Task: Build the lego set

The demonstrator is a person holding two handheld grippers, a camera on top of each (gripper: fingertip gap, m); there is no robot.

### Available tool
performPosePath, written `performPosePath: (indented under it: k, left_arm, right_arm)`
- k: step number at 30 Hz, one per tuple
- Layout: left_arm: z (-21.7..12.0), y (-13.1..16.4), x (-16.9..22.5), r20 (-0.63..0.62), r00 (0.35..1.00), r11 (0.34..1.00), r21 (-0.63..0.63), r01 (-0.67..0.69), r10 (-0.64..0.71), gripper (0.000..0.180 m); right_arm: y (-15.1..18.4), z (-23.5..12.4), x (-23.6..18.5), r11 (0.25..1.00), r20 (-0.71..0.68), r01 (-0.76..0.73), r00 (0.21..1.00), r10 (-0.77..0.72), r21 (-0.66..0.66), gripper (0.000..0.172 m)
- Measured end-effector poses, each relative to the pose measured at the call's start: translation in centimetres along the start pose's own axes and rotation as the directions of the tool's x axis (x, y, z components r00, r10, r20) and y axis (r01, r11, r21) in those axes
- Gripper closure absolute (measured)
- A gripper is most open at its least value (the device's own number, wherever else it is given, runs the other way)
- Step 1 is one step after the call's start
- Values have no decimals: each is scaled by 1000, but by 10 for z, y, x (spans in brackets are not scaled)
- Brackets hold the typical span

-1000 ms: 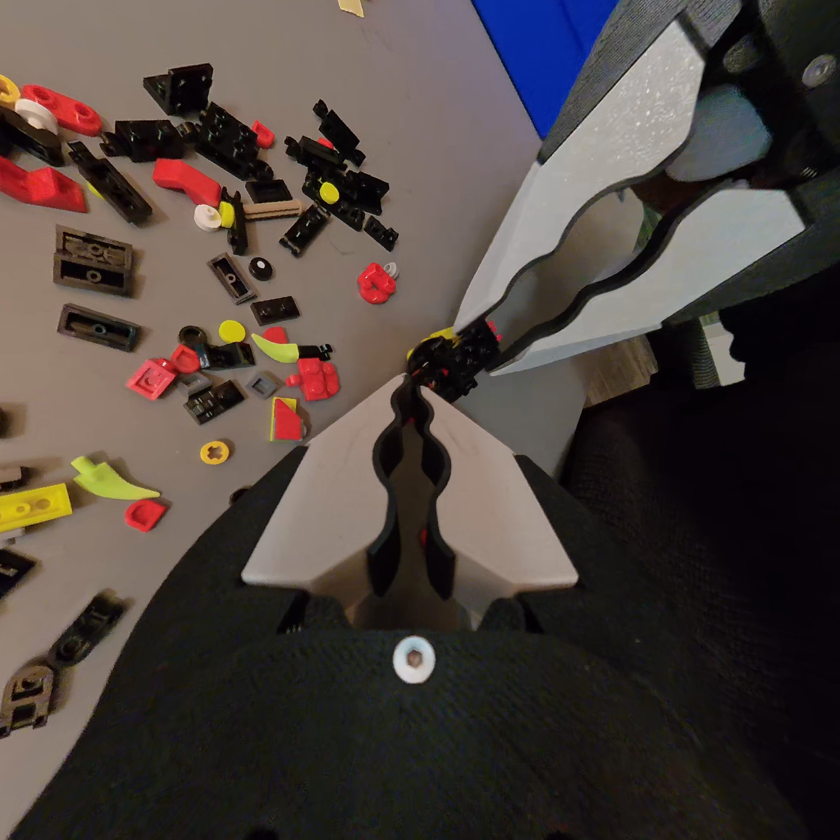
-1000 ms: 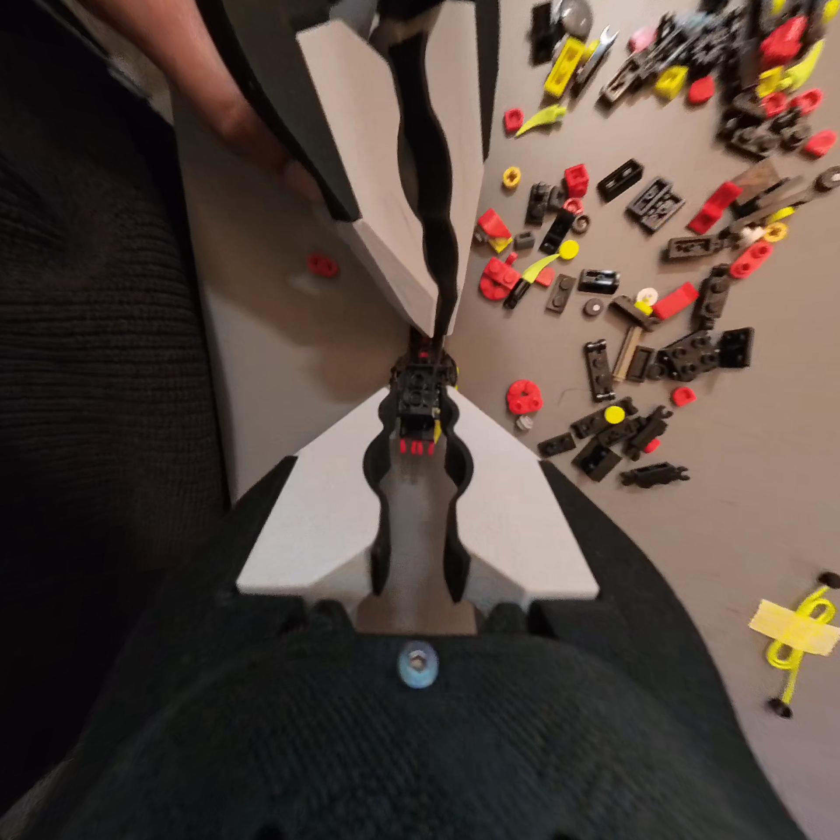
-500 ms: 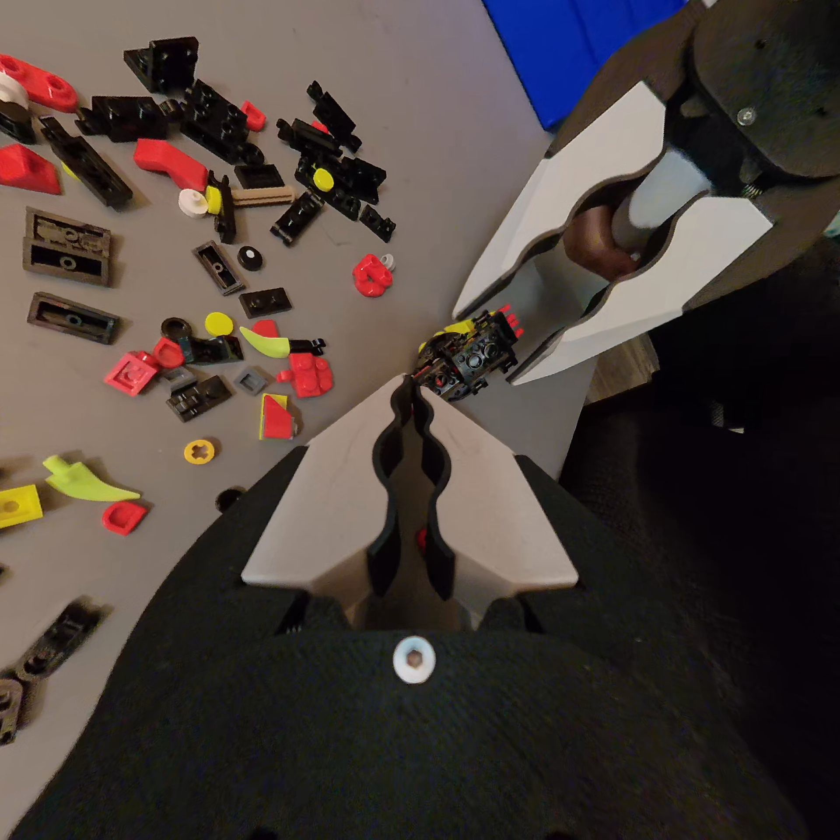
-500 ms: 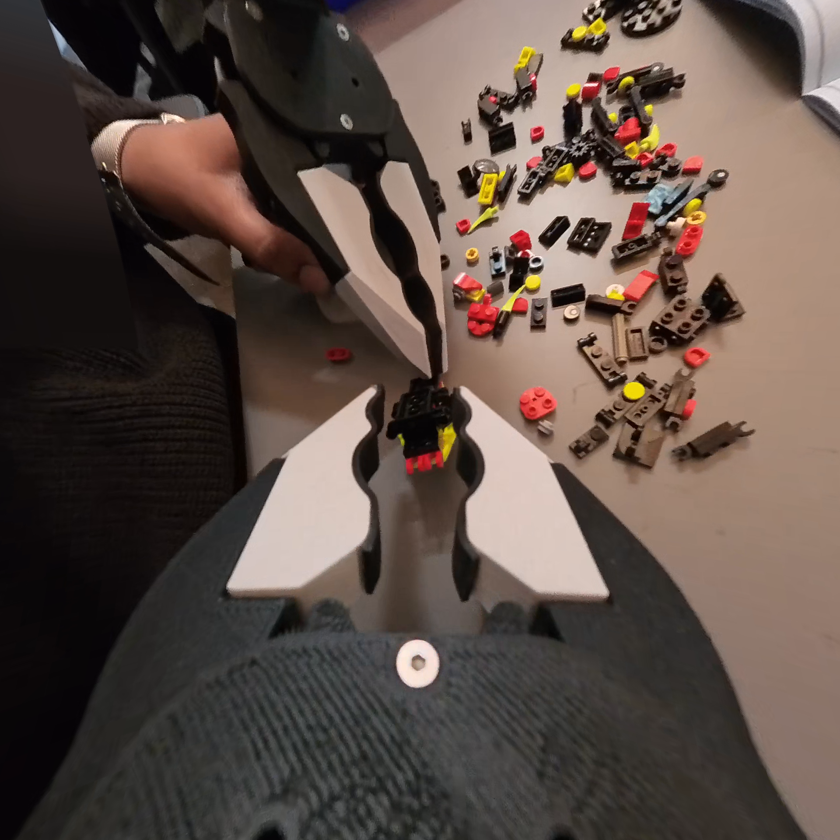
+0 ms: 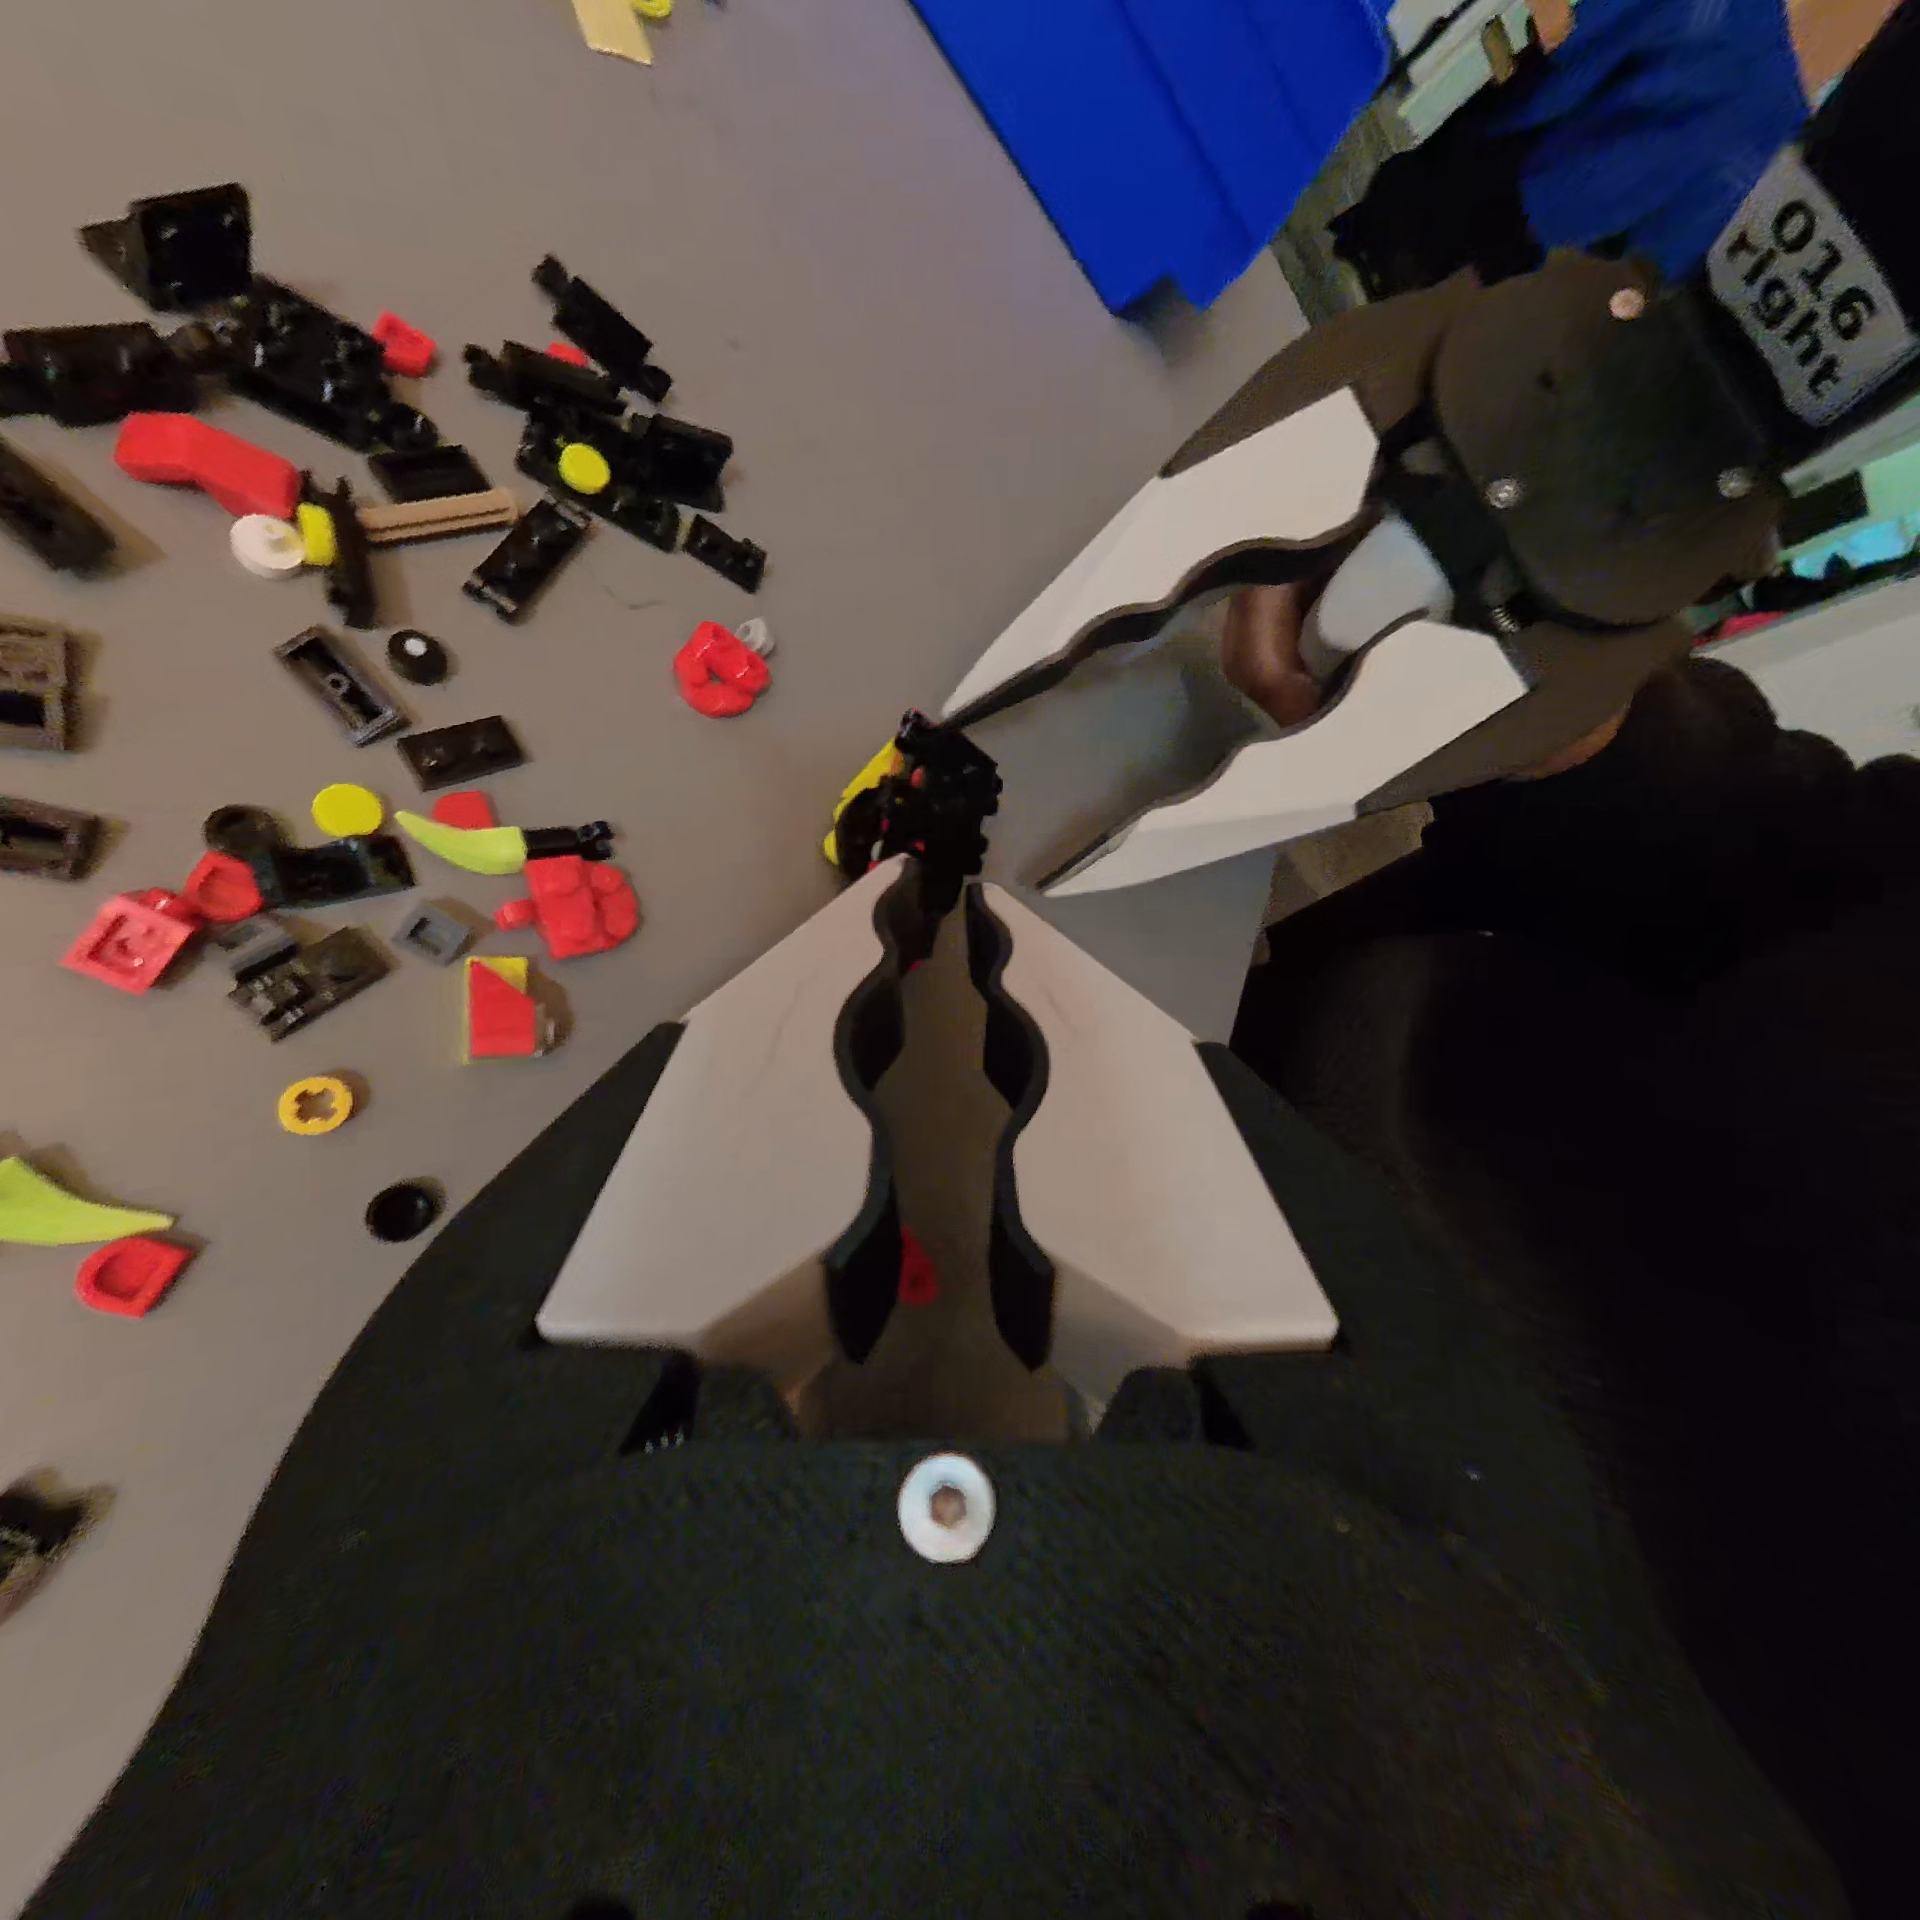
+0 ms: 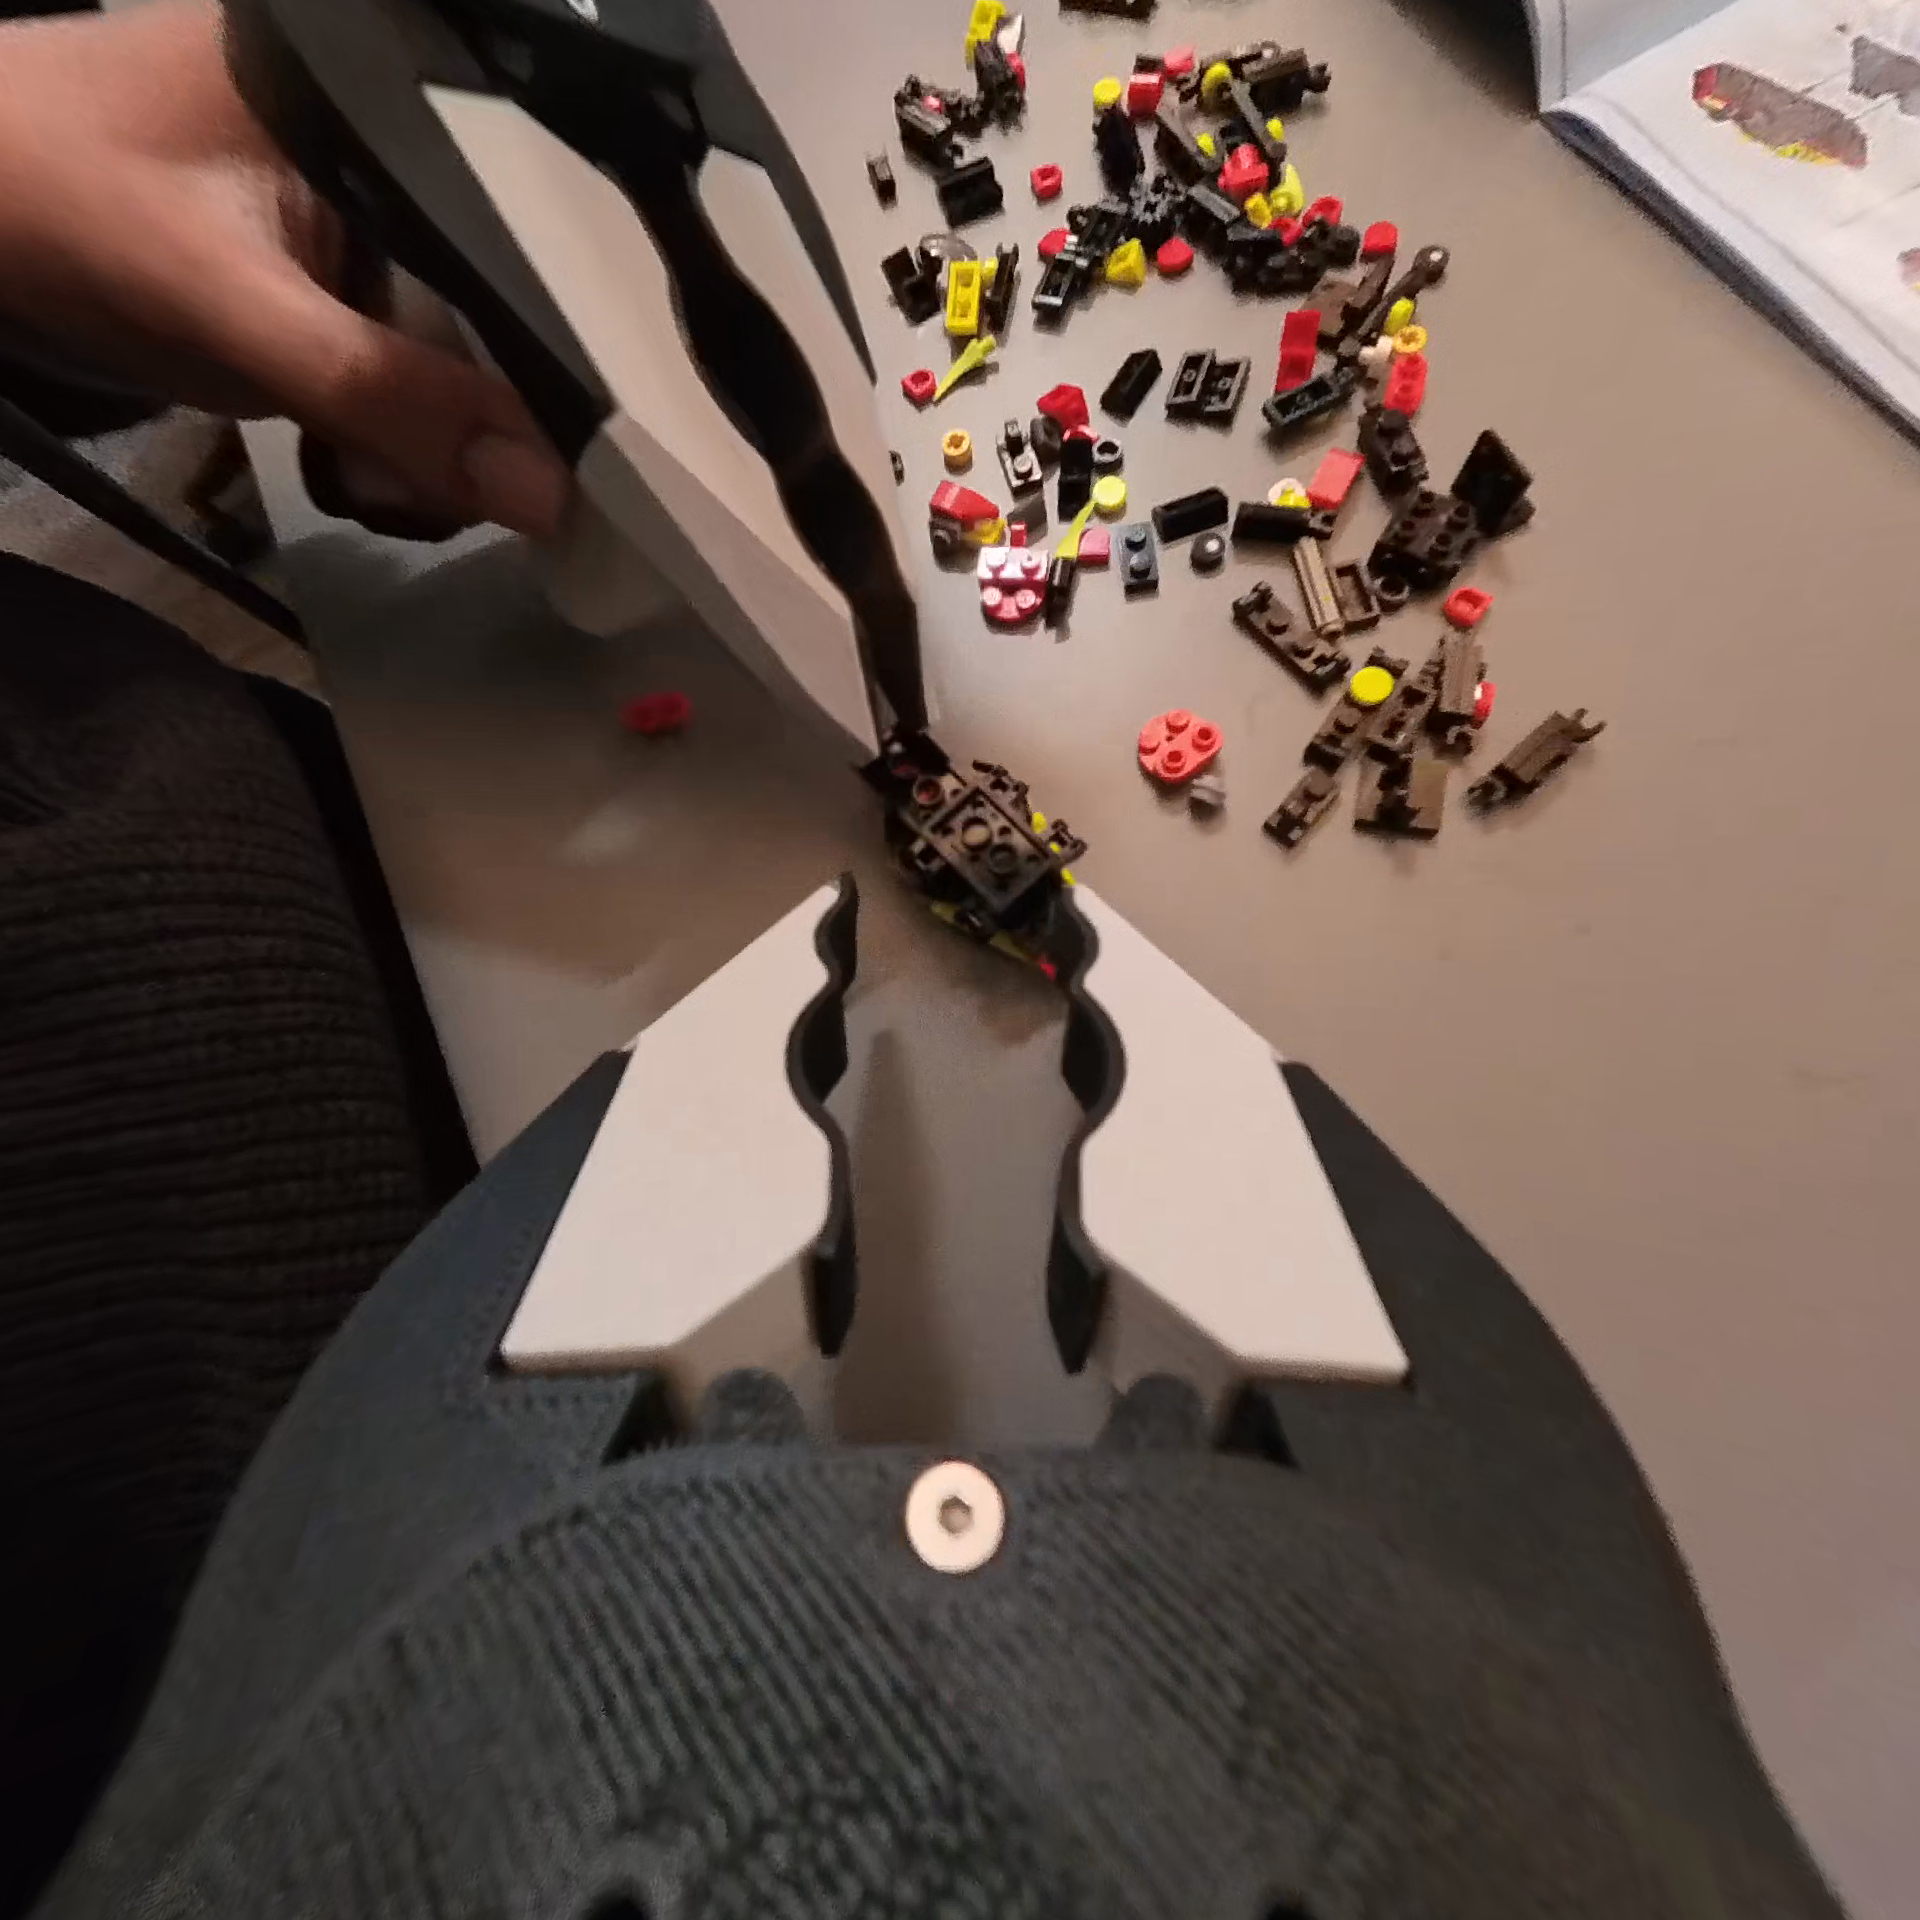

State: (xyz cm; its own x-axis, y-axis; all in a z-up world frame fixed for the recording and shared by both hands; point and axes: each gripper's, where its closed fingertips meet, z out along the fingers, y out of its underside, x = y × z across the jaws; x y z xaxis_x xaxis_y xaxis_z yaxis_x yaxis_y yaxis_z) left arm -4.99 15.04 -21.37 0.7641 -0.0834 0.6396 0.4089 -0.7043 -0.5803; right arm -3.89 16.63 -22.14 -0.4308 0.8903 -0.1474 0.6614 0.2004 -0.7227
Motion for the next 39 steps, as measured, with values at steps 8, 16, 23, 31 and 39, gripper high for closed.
performPosePath:
  k: [8,16,23,31,39]
  left_arm:
    - [14,3,2,88,985,989,-44,-143,146,165]
    - [14,-1,-3,149,974,986,-42,-164,168,162]
    - [14,-1,-3,162,967,980,-49,-193,198,158]
    - [10,-3,-6,173,965,980,-42,-195,199,154]
    - [9,-6,-8,198,957,977,-36,-211,214,151]
  right_arm:
    - [1,8,3,996,2,81,997,-81,-33,132]
    - [2,9,4,992,-8,116,993,-117,-40,139]
    - [2,11,7,986,-43,158,986,-161,-60,142]
    - [1,11,8,986,-44,155,986,-158,-58,139]
    - [0,12,7,985,-46,163,985,-166,-55,140]
